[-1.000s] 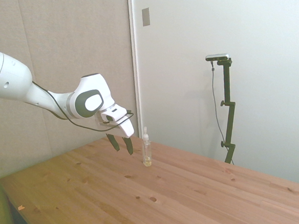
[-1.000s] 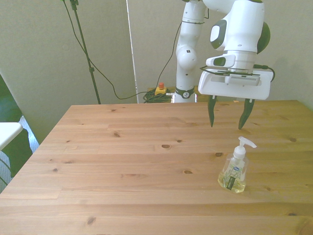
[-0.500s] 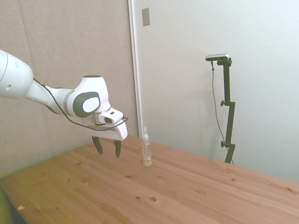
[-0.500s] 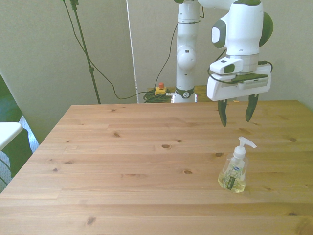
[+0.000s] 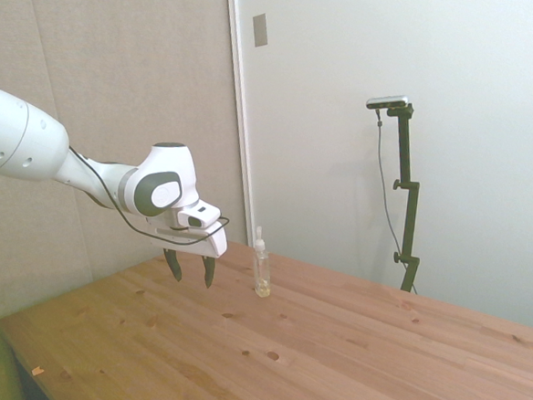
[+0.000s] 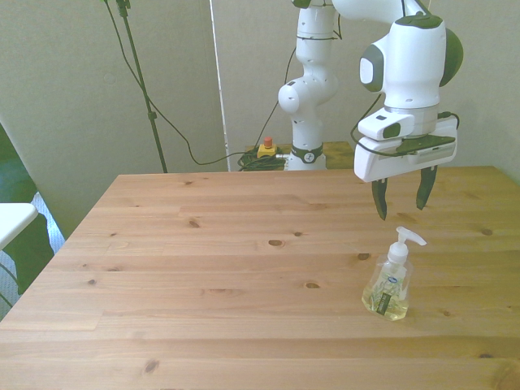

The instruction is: Stand the sanitizer

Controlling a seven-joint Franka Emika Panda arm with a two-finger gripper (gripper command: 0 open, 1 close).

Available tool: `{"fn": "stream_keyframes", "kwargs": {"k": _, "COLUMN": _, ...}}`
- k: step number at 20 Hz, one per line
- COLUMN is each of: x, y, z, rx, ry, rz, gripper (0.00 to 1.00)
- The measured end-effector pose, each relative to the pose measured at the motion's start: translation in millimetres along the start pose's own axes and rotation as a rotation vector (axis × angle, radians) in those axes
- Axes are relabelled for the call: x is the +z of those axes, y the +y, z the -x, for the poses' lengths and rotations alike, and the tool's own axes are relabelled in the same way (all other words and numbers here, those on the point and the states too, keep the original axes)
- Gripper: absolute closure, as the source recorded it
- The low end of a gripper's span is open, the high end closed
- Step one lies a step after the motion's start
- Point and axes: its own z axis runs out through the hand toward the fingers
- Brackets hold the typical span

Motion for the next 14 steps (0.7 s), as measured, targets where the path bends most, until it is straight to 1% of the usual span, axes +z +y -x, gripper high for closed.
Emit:
{"fn": "stream_keyframes", "kwargs": {"k": 5, "x": -6, "y": 13, "z": 17, "rx": 0.070, "ry": 0.008, "rz": 0.019, "gripper": 0.00}}
{"fn": "stream_keyframes", "kwargs": {"k": 14, "x": -8, "y": 52, "z": 47, "rx": 0.121, "ry": -0.001, "rz": 0.042, "gripper": 0.00}}
